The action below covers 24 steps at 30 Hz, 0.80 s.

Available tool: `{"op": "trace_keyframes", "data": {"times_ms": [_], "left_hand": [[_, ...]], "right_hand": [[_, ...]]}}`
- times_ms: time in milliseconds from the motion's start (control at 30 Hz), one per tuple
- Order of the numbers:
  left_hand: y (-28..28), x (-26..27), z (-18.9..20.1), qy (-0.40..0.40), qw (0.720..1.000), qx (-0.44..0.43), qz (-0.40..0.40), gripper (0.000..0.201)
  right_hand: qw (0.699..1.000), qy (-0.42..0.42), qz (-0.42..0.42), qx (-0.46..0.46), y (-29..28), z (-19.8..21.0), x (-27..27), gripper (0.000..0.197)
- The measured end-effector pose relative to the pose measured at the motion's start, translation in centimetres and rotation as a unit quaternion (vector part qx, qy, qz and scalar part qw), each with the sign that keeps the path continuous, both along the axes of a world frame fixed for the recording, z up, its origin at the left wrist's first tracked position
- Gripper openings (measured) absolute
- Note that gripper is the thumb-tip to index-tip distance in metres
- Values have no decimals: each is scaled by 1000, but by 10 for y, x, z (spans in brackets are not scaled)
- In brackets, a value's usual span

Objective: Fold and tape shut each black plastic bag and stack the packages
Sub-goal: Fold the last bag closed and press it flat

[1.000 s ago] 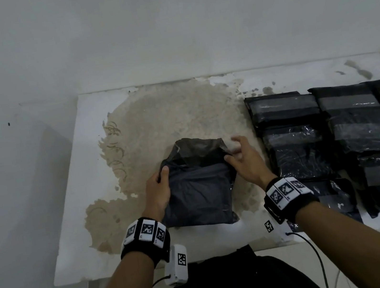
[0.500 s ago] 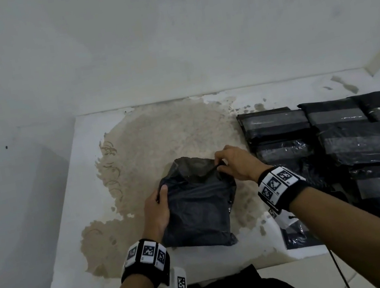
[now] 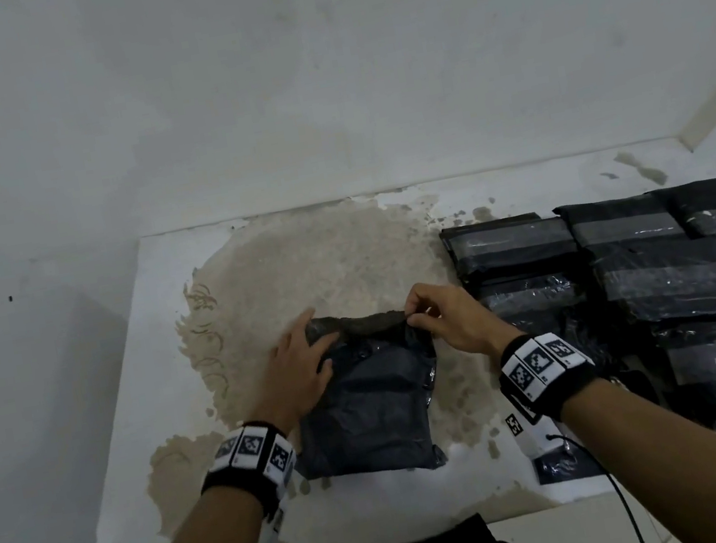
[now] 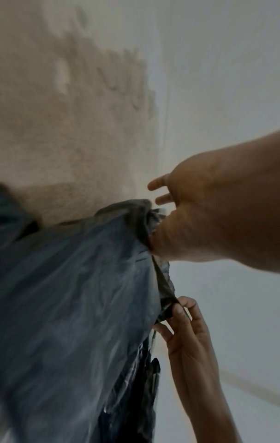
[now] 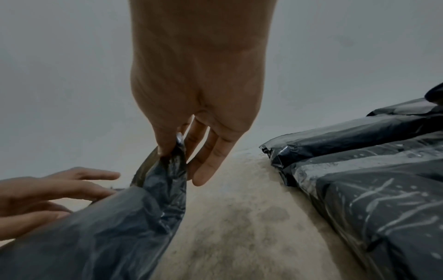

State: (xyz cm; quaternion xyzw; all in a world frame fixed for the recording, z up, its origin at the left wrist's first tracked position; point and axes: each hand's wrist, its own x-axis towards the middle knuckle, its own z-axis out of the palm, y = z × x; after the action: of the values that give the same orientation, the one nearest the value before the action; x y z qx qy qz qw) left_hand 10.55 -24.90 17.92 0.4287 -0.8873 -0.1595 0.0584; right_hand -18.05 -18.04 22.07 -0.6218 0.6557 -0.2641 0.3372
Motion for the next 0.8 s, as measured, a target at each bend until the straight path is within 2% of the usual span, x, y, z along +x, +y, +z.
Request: {"op": "trace_keyframes", "data": {"times_ms": [67,133,200,300,400,533,667,800], "left_hand": [[-13,0,8,-70,997,25,-2,47],[-25,-1,15,-78,996,32,-10,33],[-33,1,20,-33,999,36,-24,17],[-40,7,24,78,993,81,-29,10],[-38,6,34,134,980,147,0,9],[-34,0,42,113,982,154,1,8],[-37,3,46,38,988,146,-22,26],[-39,4,48,61,984,169,4,26]], "right_hand": [[1000,-24,-8,4,2,2,0,12],[999,-49,-17,10,3,5,0,8],[997,-65,-25,19,4,4,-2,6],[996,-53,-64,32,2,-7,-13,6],[991,-52,-108,66,1,-15,-22,9],[988,-27,-132,71,-5,-19,-22,8],[988,-41,-134,62,-9,-17,-20,10],[988,-49,-141,39,-8,-14,-20,3]]}}
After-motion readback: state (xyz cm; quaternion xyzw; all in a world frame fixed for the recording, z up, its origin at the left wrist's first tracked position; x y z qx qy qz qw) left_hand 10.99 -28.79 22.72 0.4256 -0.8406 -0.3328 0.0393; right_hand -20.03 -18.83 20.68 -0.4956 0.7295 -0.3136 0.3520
